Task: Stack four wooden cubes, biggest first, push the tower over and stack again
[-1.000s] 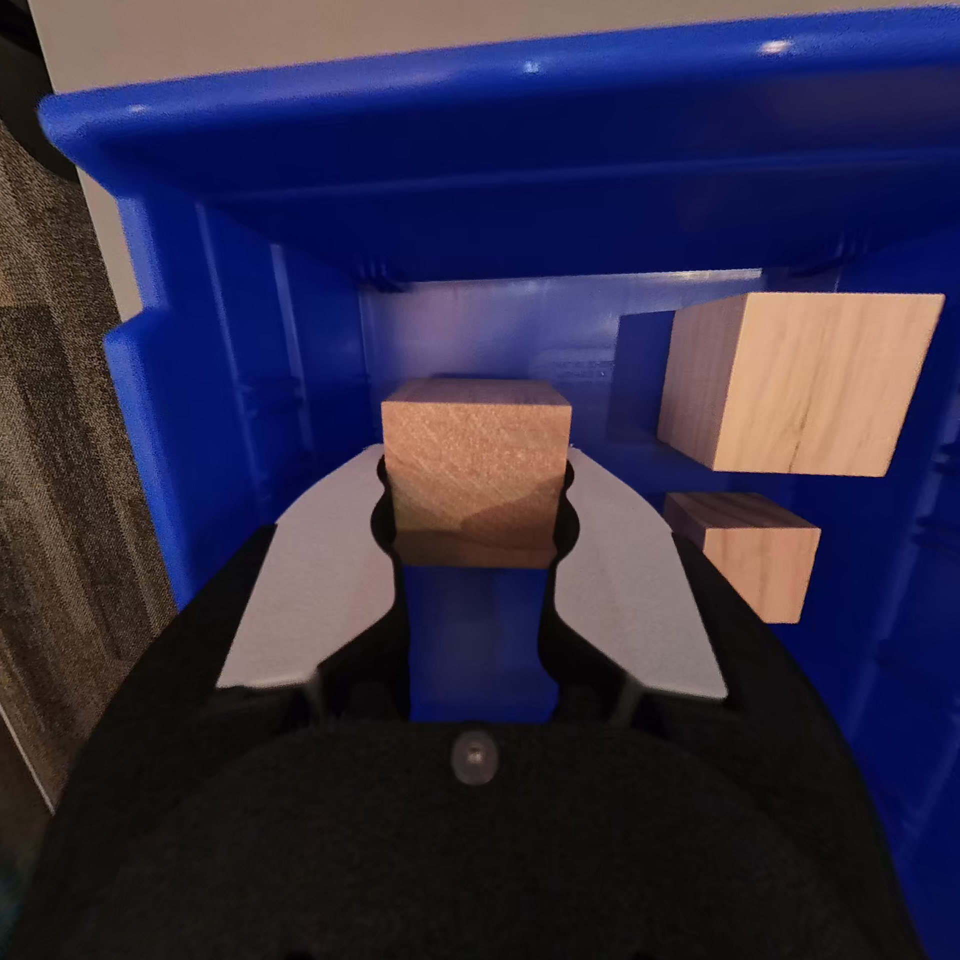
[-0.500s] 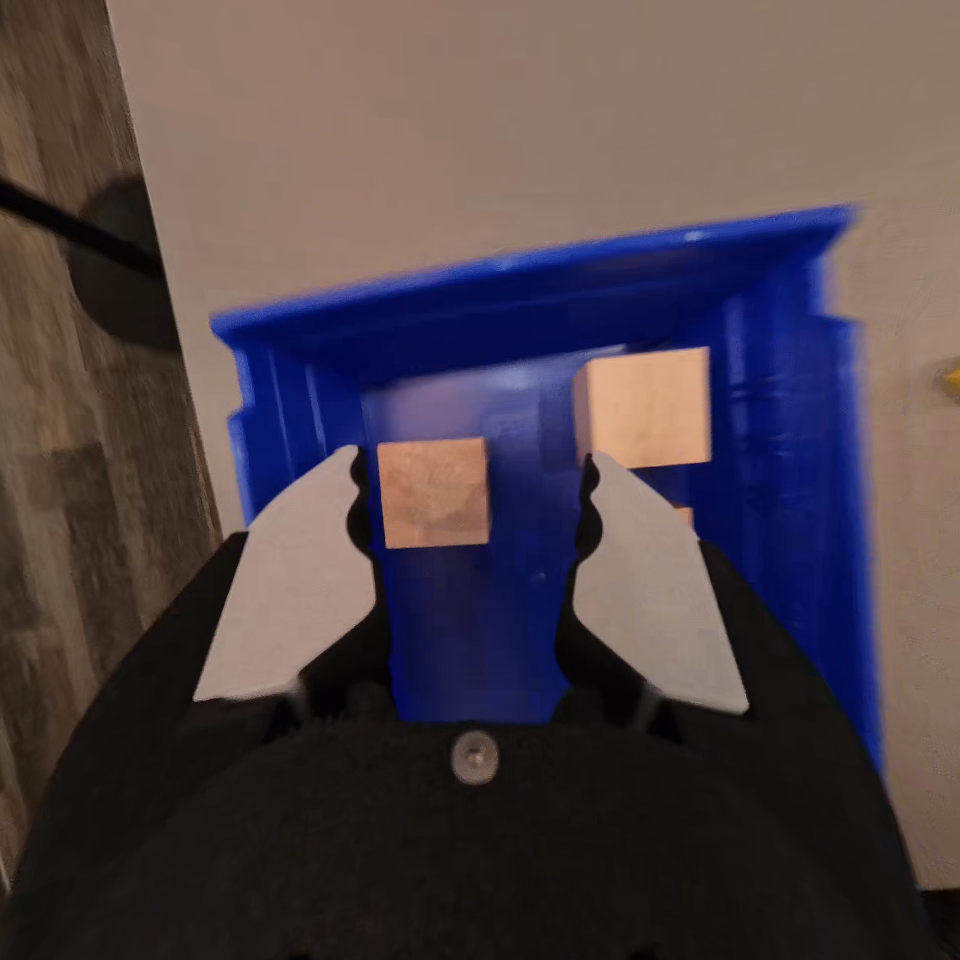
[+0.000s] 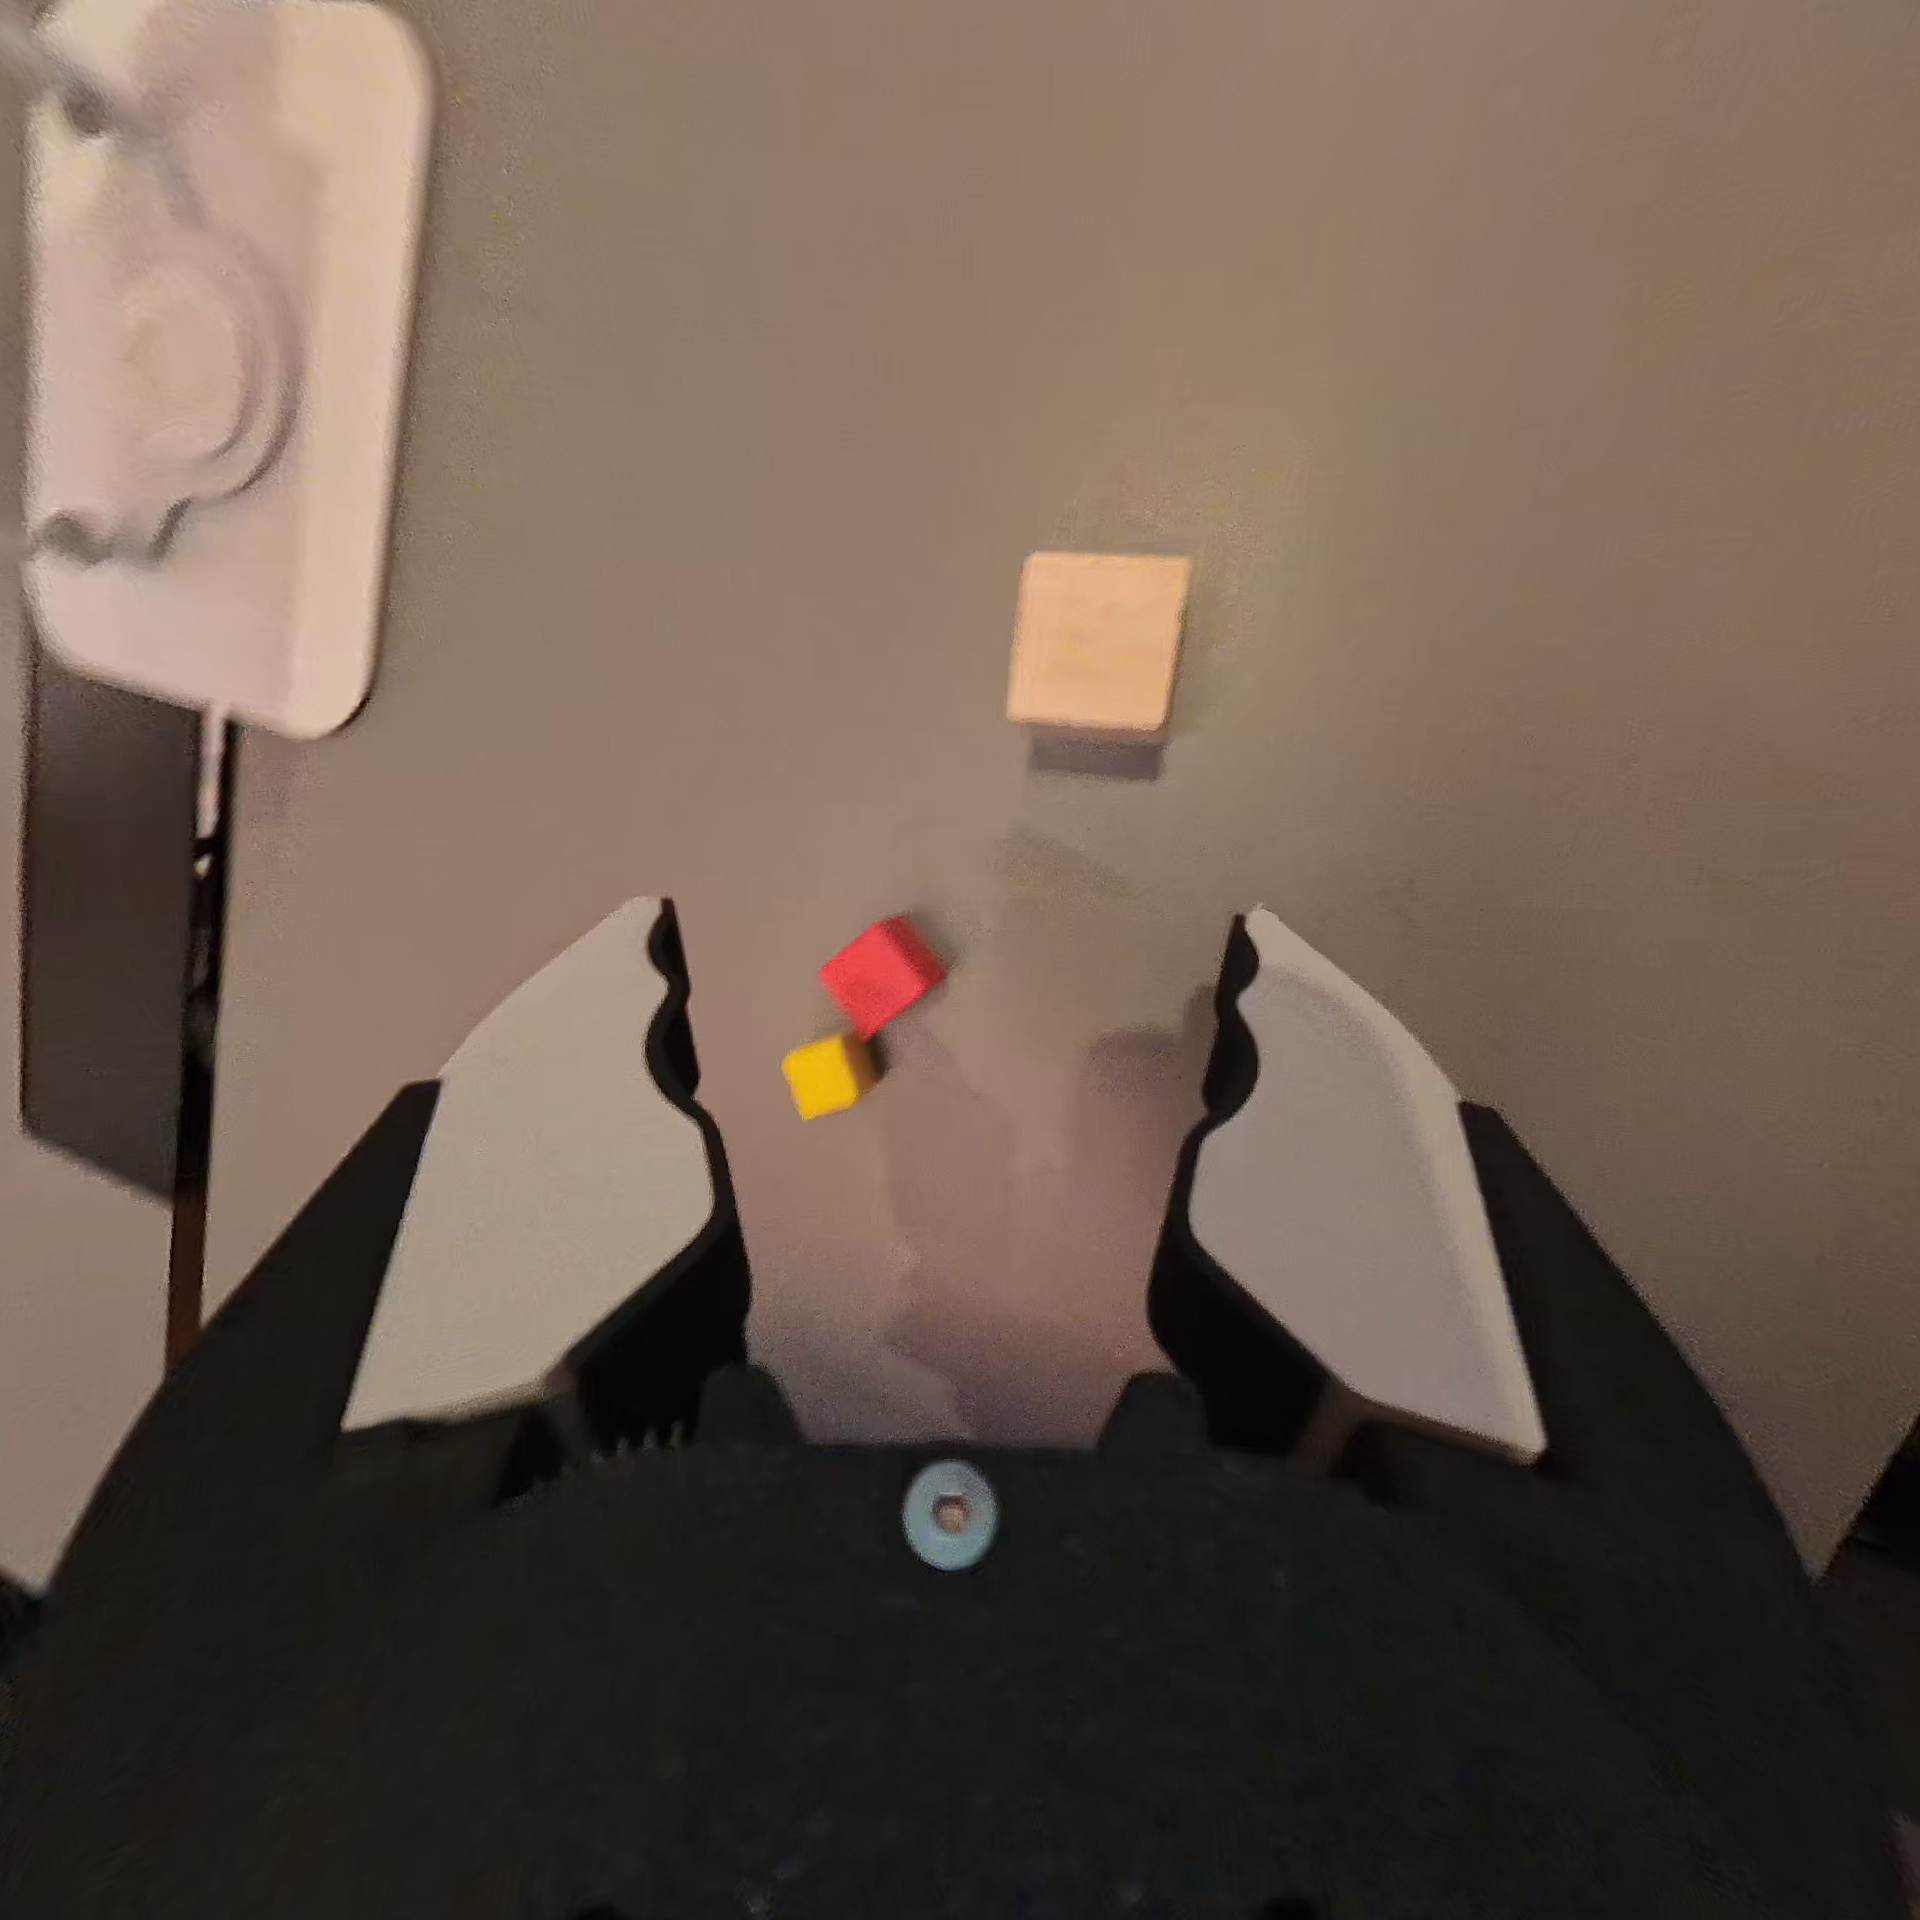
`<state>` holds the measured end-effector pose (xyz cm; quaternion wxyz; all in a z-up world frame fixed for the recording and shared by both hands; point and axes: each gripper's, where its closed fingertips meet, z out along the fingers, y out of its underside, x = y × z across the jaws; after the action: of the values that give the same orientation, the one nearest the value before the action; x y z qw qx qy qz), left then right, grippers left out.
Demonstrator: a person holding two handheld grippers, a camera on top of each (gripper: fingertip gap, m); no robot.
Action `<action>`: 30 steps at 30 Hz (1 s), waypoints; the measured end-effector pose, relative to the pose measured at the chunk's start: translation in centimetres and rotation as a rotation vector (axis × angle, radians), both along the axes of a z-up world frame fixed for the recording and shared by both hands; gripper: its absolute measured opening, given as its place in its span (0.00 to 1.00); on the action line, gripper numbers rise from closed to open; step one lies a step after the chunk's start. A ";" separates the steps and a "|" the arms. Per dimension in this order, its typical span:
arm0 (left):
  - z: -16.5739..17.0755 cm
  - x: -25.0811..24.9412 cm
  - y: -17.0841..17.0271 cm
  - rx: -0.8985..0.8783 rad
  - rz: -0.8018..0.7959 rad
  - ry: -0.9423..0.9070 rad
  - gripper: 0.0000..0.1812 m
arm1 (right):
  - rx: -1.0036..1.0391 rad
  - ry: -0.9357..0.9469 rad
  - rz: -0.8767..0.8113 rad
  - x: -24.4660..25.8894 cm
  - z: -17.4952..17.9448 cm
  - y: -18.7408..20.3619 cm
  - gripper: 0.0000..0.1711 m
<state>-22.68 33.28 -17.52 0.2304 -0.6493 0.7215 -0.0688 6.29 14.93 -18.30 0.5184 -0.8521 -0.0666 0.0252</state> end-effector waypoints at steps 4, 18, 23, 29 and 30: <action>-4.2 3.7 -1.7 -0.052 -0.119 0.071 0.52 | 0.005 -0.007 -0.016 0.5 0.4 -0.8 0.76; -9.1 6.0 -2.4 -0.210 -0.098 0.100 0.40 | -0.008 -0.002 -0.035 1.5 -0.2 -1.4 0.76; -9.8 6.4 -2.5 -0.233 -0.080 0.108 0.25 | -0.011 -0.002 -0.032 1.3 -0.3 -1.2 0.76; -6.6 5.7 -1.3 -0.213 0.015 0.014 0.25 | -0.003 0.001 -0.040 1.6 -0.1 -1.4 0.75; -5.3 5.2 -0.9 -0.206 0.048 -0.020 0.25 | -0.001 0.003 -0.039 1.6 -0.1 -1.4 0.75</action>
<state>-17.50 32.36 -22.83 0.1712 -0.6861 0.6923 -0.1436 7.84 13.52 -18.40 0.5183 -0.8536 -0.0492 0.0163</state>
